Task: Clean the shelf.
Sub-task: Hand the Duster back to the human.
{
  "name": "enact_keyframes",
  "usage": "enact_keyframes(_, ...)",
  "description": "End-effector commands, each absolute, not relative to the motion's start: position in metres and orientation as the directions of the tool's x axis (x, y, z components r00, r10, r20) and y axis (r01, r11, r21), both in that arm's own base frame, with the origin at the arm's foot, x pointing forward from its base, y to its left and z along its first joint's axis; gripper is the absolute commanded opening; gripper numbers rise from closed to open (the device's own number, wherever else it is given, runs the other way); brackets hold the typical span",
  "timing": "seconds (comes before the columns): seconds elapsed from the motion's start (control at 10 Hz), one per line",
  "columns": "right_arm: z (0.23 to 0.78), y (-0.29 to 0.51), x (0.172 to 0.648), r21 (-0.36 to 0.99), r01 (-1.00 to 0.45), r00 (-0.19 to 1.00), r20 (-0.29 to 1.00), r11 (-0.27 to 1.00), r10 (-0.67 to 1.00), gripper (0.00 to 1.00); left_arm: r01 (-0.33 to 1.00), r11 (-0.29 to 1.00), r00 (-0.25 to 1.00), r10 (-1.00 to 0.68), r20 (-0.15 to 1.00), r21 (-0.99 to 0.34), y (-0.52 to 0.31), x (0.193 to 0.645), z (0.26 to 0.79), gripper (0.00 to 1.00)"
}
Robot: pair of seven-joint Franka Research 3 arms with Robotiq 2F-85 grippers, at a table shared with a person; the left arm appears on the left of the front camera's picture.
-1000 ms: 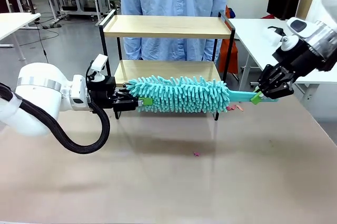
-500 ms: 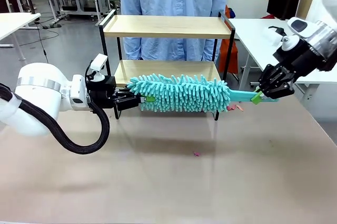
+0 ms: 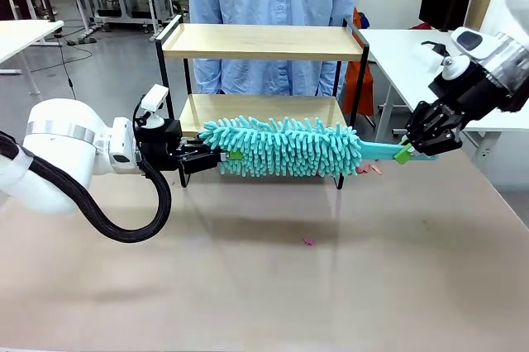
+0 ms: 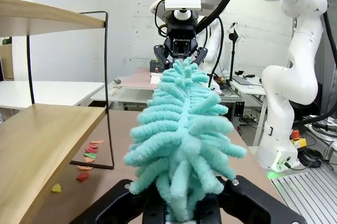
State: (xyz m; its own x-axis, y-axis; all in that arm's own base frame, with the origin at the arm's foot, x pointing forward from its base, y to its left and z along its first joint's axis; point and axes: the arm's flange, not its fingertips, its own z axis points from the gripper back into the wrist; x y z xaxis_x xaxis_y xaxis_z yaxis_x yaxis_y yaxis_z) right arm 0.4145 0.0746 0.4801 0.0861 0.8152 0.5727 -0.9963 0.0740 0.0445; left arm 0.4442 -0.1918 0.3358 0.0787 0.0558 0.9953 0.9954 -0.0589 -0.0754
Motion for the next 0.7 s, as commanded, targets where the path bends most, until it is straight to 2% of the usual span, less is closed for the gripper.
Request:
enact_keyframes(0.0, 0.488, 0.067, 0.413, 0.042, -0.994, 0.107, 0.595, 0.102, 0.797, 0.69, 0.995, -0.059, 0.079, 0.058, 0.995, -0.075, -0.192, 0.444, 0.336, 0.0)
enact_keyframes(0.1, 0.496, 0.056, 0.41, 0.053, -0.992, 0.122, 0.632, 0.114, 0.765, 1.0, 0.995, -0.059, 0.079, 0.058, 0.995, -0.075, -0.192, 0.444, 0.336, 0.0)
enact_keyframes(0.3, 0.512, 0.029, 0.403, 0.057, -0.984, 0.16, 0.717, 0.171, 0.679, 1.0, 0.995, -0.059, 0.079, 0.058, 0.995, -0.075, -0.192, 0.444, 0.336, 0.0)
enact_keyframes(0.4, 0.521, 0.011, 0.399, 0.064, -0.978, 0.175, 0.773, 0.2, 0.61, 0.93, 0.995, -0.059, 0.079, 0.058, 0.995, -0.075, -0.192, 0.444, 0.336, 0.0)
enact_keyframes(0.5, 0.53, -0.011, 0.393, 0.063, -0.962, 0.197, 0.833, 0.265, 0.517, 1.0, 0.995, -0.059, 0.079, 0.058, 0.995, -0.075, -0.192, 0.444, 0.336, 0.0)
enact_keyframes(0.6, 0.537, -0.03, 0.388, 0.064, -0.946, 0.206, 0.873, 0.316, 0.442, 1.0, 0.995, -0.059, 0.079, 0.058, 0.995, -0.075, -0.192, 0.444, 0.336, 0.0)
